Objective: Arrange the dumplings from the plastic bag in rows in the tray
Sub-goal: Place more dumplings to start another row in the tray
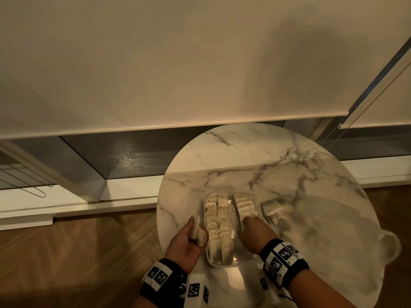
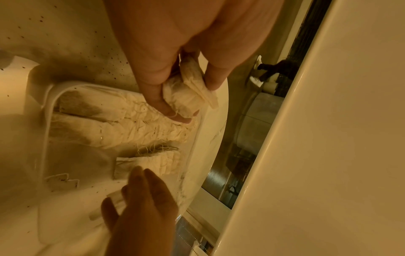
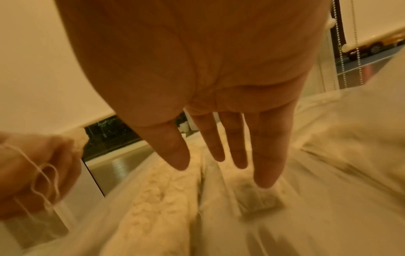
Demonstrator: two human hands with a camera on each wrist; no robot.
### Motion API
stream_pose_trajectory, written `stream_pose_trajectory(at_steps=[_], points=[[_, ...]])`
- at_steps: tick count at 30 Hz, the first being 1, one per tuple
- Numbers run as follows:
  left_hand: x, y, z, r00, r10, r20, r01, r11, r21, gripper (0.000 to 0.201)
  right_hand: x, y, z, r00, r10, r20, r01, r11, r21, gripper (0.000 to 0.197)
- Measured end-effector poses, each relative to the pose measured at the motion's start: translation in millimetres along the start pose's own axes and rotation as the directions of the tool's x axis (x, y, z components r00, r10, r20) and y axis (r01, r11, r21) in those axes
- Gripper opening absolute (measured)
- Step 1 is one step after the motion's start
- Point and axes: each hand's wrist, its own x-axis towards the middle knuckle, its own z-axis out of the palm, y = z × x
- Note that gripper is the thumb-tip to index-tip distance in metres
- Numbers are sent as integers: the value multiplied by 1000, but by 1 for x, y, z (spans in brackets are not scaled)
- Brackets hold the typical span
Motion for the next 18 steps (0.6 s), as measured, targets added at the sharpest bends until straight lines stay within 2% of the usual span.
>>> stream_pose_trajectory(at_steps=[2,4,6,8,13,18], points=[[2,-2,1,1000,6,15,-6,1000,0,26,-9,-14,-11,997,-74,-16,75,991,113,32],[3,-4,4,999,20,49,-20,1000,6,26,-21,-30,-21,987,-158,38,141,948,286,39],[1,-7,9,994,40,102,-43,999,27,26,-32,-45,-27,971,-202,130,133,903,408,52],[-1,-9,14,992,63,111,-69,996,51,26,-38,-52,-26,961,-215,173,105,865,491,54],[-10,-6,22,965,95,244,-117,990,77,23,-43,-55,-28,983,-169,74,86,773,628,22],[-21,-7,27,983,80,168,-91,994,61,28,-43,-48,-34,989,-138,53,54,675,736,13]])
